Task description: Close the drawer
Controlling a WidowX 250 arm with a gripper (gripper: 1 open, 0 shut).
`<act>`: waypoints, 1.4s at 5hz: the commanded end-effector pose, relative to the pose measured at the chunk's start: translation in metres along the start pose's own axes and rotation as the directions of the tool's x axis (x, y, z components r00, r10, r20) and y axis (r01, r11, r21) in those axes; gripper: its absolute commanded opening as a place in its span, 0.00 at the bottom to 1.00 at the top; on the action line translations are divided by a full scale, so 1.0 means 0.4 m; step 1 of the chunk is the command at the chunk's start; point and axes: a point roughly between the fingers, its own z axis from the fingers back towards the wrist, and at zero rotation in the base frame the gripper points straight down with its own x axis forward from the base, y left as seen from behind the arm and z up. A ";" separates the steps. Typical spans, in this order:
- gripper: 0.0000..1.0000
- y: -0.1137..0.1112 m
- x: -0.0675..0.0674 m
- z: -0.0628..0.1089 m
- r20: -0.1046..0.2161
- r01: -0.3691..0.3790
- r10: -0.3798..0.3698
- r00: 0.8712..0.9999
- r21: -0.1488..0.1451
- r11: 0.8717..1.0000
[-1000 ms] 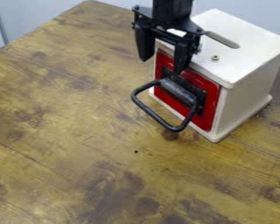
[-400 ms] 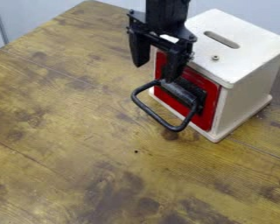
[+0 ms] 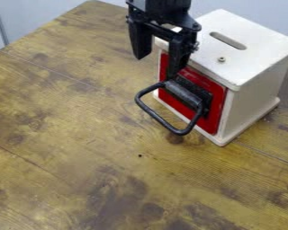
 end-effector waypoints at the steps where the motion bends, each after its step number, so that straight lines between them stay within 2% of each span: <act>1: 1.00 -0.025 0.020 0.047 0.059 0.031 -0.031 0.998 0.004 1.000; 4: 1.00 -0.023 0.012 0.009 0.030 0.058 -0.058 0.998 -0.001 0.998; 5: 1.00 -0.021 0.012 0.019 0.027 0.051 -0.051 0.998 0.000 0.999; 7: 1.00 -0.013 0.025 0.028 0.052 0.036 -0.036 0.998 0.016 0.999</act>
